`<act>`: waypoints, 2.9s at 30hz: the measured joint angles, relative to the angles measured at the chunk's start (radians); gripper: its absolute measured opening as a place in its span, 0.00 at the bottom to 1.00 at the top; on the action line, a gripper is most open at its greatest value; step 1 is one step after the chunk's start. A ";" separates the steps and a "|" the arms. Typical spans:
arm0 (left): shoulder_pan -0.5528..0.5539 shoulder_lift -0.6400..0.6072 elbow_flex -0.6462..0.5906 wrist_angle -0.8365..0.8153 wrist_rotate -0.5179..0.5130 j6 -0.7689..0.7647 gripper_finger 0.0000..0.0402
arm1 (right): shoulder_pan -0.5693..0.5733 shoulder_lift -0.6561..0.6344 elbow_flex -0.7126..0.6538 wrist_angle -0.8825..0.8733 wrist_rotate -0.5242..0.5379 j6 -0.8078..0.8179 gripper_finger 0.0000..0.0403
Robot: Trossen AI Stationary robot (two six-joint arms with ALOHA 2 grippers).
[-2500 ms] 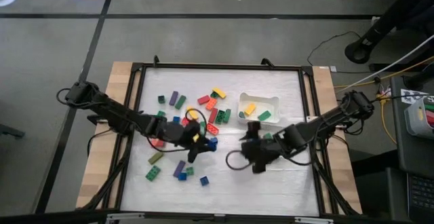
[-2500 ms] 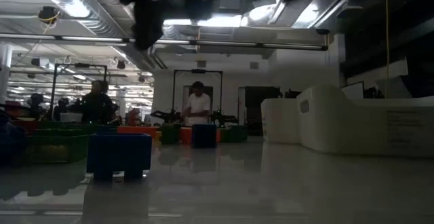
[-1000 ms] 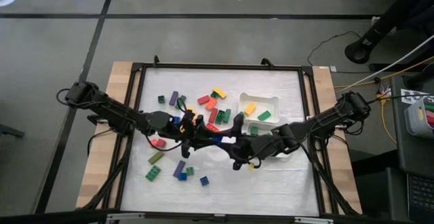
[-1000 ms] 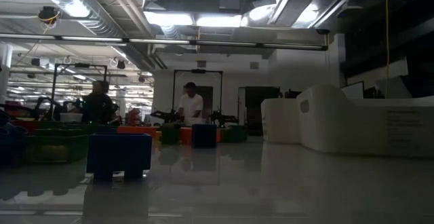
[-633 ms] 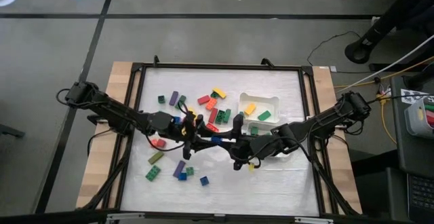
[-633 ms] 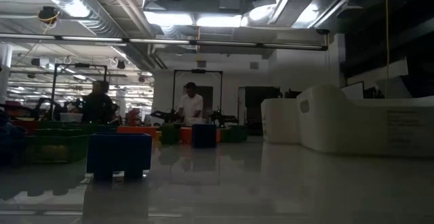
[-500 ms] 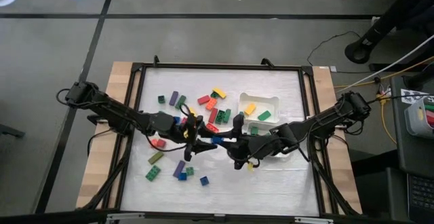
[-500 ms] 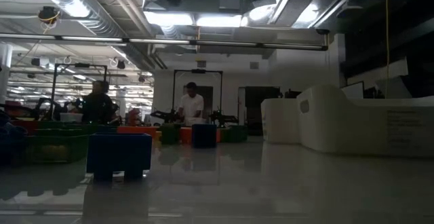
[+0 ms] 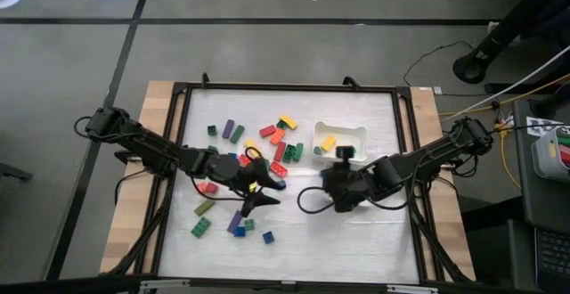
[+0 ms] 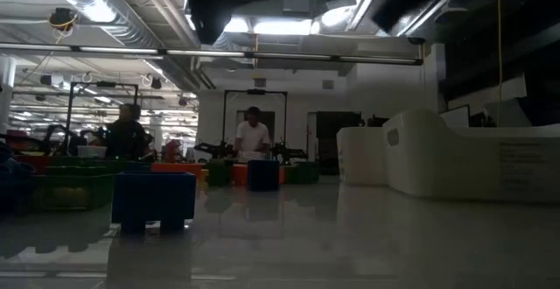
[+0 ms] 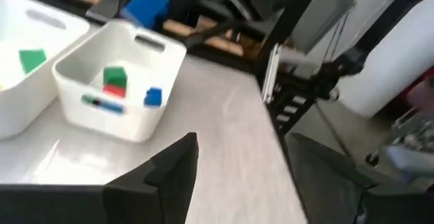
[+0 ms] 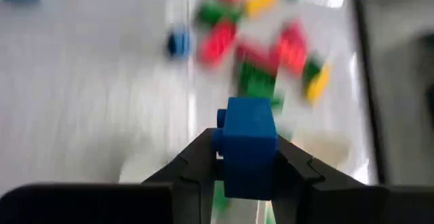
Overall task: Sort blocks by size
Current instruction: Put the blue cube game piece into the bottom white bin
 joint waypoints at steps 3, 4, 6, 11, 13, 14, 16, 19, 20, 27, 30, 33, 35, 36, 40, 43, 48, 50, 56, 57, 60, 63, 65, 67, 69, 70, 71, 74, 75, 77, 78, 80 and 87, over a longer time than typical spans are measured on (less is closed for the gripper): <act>0.002 0.000 0.000 -0.052 0.000 0.015 0.54 | 0.000 0.002 0.000 -0.128 -0.072 0.113 0.25; 0.005 0.000 0.000 -0.063 0.001 0.016 0.54 | 0.000 0.004 0.000 -0.153 -0.097 0.137 0.25; 0.013 0.000 0.000 -0.091 0.001 0.006 0.53 | -0.001 0.007 0.000 -0.179 -0.141 0.165 0.26; 0.046 -0.035 0.000 -0.252 0.002 -0.004 0.51 | -0.001 0.007 0.000 -0.178 -0.197 0.168 0.27; 0.059 -0.066 0.000 -0.371 0.002 0.003 0.50 | -0.001 0.007 0.000 -0.178 -0.197 0.168 0.28; 0.066 -0.082 0.000 -0.427 0.002 0.014 0.50 | -0.001 0.007 0.000 -0.177 -0.196 0.168 0.28; 0.079 -0.114 0.000 -0.547 0.000 0.020 0.50 | -0.001 0.007 0.000 -0.176 -0.196 0.168 0.28; 0.095 -0.145 0.000 -0.695 -0.015 -0.021 0.50 | -0.001 0.007 0.000 -0.176 -0.196 0.168 0.28; 0.099 -0.150 0.000 -0.750 -0.017 -0.046 0.50 | -0.001 0.007 0.000 -0.176 -0.196 0.168 0.28; 0.105 -0.168 0.000 -1.099 0.048 -0.222 0.50 | -0.001 0.007 0.000 -0.180 -0.214 0.168 0.28; 0.104 -0.169 0.000 -1.214 0.116 -0.281 0.50 | -0.001 0.007 0.000 -0.183 -0.228 0.168 0.28; 0.104 -0.169 0.000 -1.284 0.161 -0.341 0.50 | -0.001 0.007 0.000 -0.184 -0.230 0.177 0.28; 0.103 -0.169 0.000 -1.313 0.171 -0.370 0.51 | -0.001 0.007 0.000 -0.184 -0.230 0.178 0.28; 0.103 -0.169 0.000 -1.320 0.172 -0.378 0.51 | -0.001 0.007 0.000 -0.185 -0.230 0.179 0.28; 0.103 -0.169 0.000 -1.334 0.171 -0.407 0.51 | -0.001 0.007 0.000 -0.187 -0.214 0.220 0.28; 0.103 -0.168 0.000 -1.331 0.171 -0.462 0.51 | -0.001 0.007 0.000 -0.195 -0.176 0.250 0.28; 0.103 -0.167 0.000 -1.330 0.159 -0.484 0.51 | -0.001 0.007 0.000 -0.196 -0.166 0.277 0.28; 0.103 -0.167 0.000 -1.329 0.159 -0.484 0.51 | -0.001 0.007 0.000 -0.199 -0.191 0.276 0.28; 0.103 -0.166 0.000 -1.329 0.159 -0.488 0.51 | -0.001 0.007 -0.041 -0.196 -0.222 0.274 0.28; 0.103 -0.166 0.000 -1.329 0.159 -0.488 0.51 | -0.001 0.007 -0.055 -0.196 -0.221 0.277 0.28; 0.103 -0.166 0.000 -1.329 0.159 -0.492 0.51 | -0.001 0.008 -0.100 -0.197 -0.219 0.307 0.28; 0.103 -0.166 0.000 -1.329 0.159 -0.515 0.51 | -0.001 0.008 -0.140 -0.197 -0.217 0.337 0.28; 0.103 -0.166 0.000 -1.329 0.159 -0.527 0.51 | -0.001 0.008 -0.160 -0.197 -0.214 0.335 0.28; 0.103 -0.166 0.000 -1.329 0.159 -0.527 0.51 | -0.001 0.008 -0.171 -0.196 -0.213 0.298 0.28; 0.103 -0.166 0.000 -1.328 0.158 -0.527 0.51 | -0.001 0.008 -0.174 -0.195 -0.215 0.277 0.28; 0.103 -0.166 0.000 -1.328 0.157 -0.527 0.51 | -0.001 0.008 -0.174 -0.191 -0.219 0.274 0.28; 0.103 -0.166 0.000 -1.328 0.156 -0.527 0.51 | -0.001 0.008 -0.174 -0.186 -0.223 0.273 0.28; 0.103 -0.166 0.000 -1.328 0.154 -0.527 0.51 | -0.001 0.008 -0.174 -0.142 -0.224 0.287 0.28; 0.103 -0.166 0.000 -1.328 0.151 -0.527 0.51 | -0.001 0.008 -0.174 -0.126 -0.224 0.296 0.28; 0.103 -0.166 0.000 -1.328 0.150 -0.527 0.51 | -0.001 0.008 -0.174 -0.102 -0.225 0.297 0.28; 0.103 -0.166 0.000 -1.328 0.150 -0.526 0.51 | -0.001 0.008 -0.174 -0.098 -0.224 0.295 0.28; 0.103 -0.166 -0.001 -1.328 0.150 -0.526 0.51 | -0.001 0.008 -0.174 -0.099 -0.223 0.297 0.28; 0.103 -0.166 -0.001 -1.328 0.150 -0.525 0.51 | -0.001 0.024 -0.174 -0.094 -0.196 0.326 0.35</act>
